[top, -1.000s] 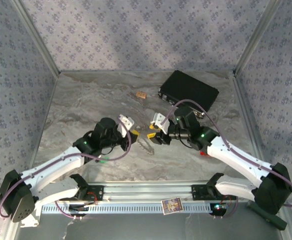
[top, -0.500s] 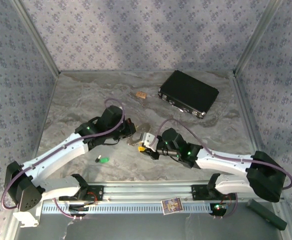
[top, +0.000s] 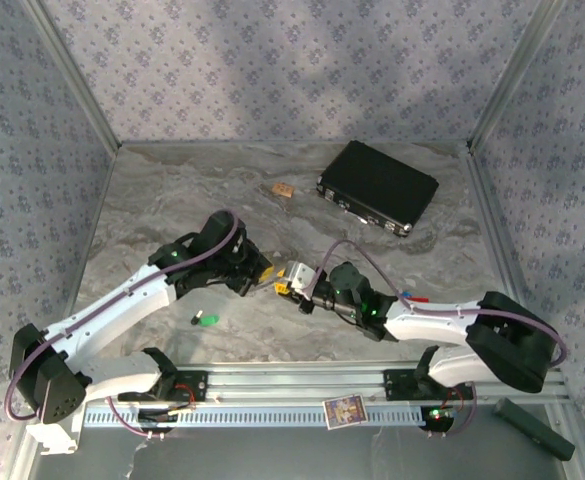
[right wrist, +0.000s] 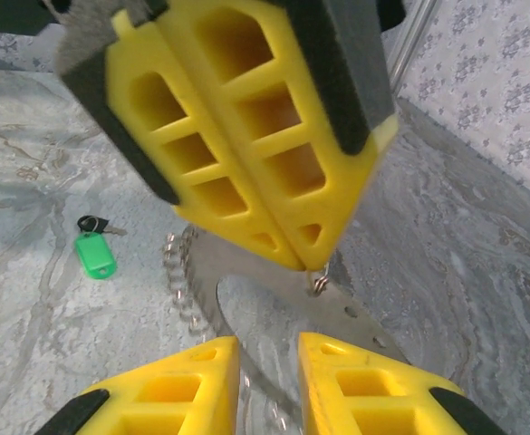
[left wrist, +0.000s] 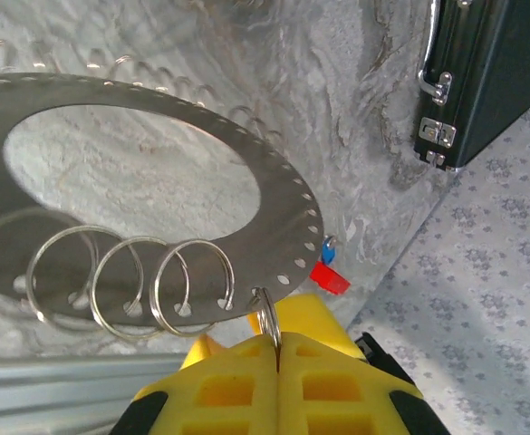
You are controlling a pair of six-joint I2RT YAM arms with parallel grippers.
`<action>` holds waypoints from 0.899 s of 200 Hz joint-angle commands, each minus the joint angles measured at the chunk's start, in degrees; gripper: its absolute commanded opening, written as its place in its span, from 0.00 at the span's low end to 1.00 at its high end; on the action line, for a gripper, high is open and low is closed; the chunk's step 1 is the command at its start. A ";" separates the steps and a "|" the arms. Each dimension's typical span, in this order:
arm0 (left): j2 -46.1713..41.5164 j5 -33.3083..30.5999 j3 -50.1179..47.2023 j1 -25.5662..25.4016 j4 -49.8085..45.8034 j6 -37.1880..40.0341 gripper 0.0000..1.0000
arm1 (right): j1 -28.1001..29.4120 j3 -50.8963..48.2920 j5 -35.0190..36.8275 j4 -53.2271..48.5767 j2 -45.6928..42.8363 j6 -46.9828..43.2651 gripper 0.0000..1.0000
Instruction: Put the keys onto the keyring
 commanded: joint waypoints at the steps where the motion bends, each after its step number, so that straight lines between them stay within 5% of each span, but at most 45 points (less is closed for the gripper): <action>1: -0.99 2.57 -0.12 -0.34 0.49 -8.57 0.00 | -0.01 -1.57 2.25 8.15 1.75 0.67 0.25; 105: 0.24 2.83 -0.06 -1.52 1.33 -11.75 0.00 | -0.29 -0.96 1.76 13.59 4.68 0.89 0.22; 154: -0.09 2.63 -0.29 -1.58 1.50 -12.17 0.00 | -0.33 -0.30 1.19 13.84 5.11 0.83 0.02; 180: -2.07 -1.93 -1.96 -1.49 2.05 -10.32 0.49 | -0.49 -0.47 0.60 12.13 4.19 0.70 0.00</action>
